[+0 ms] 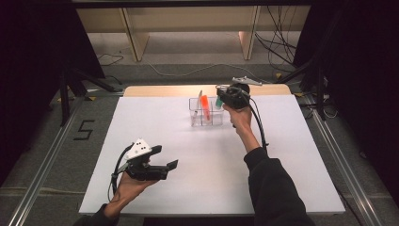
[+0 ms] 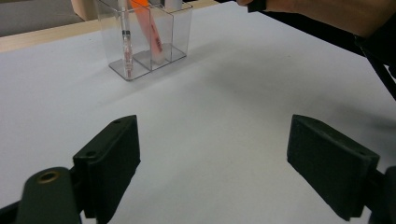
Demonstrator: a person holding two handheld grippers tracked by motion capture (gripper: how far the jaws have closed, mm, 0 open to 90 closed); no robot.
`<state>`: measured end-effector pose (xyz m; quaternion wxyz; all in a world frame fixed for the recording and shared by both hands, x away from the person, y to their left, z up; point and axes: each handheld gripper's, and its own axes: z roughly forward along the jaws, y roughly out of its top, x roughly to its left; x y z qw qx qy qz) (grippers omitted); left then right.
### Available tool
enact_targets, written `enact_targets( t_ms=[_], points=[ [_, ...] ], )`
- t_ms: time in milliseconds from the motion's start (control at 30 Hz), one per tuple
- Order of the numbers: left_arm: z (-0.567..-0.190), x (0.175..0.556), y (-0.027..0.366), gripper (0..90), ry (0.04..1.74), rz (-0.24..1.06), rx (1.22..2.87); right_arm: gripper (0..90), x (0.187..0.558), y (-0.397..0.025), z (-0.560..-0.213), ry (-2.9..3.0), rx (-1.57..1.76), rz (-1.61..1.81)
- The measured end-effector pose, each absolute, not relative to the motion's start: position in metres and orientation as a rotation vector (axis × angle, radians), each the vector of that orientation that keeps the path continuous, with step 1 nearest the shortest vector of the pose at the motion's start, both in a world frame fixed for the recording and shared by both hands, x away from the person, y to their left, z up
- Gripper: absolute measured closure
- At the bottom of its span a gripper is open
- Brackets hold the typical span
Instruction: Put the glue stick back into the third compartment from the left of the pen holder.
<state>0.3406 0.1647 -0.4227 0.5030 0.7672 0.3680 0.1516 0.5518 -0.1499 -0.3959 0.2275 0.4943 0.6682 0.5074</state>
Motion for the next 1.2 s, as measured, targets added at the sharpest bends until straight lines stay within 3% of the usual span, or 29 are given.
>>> enact_targets(
  t_ms=[400, 433, 533, 700, 967, 1200],
  points=[
    [-0.422, 0.34, 0.165, 16.7, 0.884, 0.365, 1.855, 64.2, 0.552, -0.14, -0.406, 1.899, 1.335, 1.29],
    [-0.422, 0.34, 0.164, 16.7, 0.887, 0.364, 1.854, 63.0, 0.552, -0.14, -0.406, 1.904, 1.33, 1.278],
    [-0.422, 0.34, 0.164, 16.7, 0.886, 0.365, 1.853, 46.0, 0.551, -0.142, -0.403, 1.909, 1.333, 1.323],
    [-0.422, 0.34, 0.164, 16.7, 0.889, 0.367, 1.852, 36.8, 0.539, -0.148, -0.384, 1.893, 1.294, 1.393],
    [-0.422, 0.34, 0.163, 16.7, 0.892, 0.364, 1.856, 30.5, 0.505, -0.161, -0.364, 1.924, 1.216, 1.484],
    [-0.419, 0.338, 0.163, 16.5, 0.874, 0.369, 1.855, 26.9, 0.47, -0.164, -0.367, 2.031, 1.14, 1.483]
  ],
)
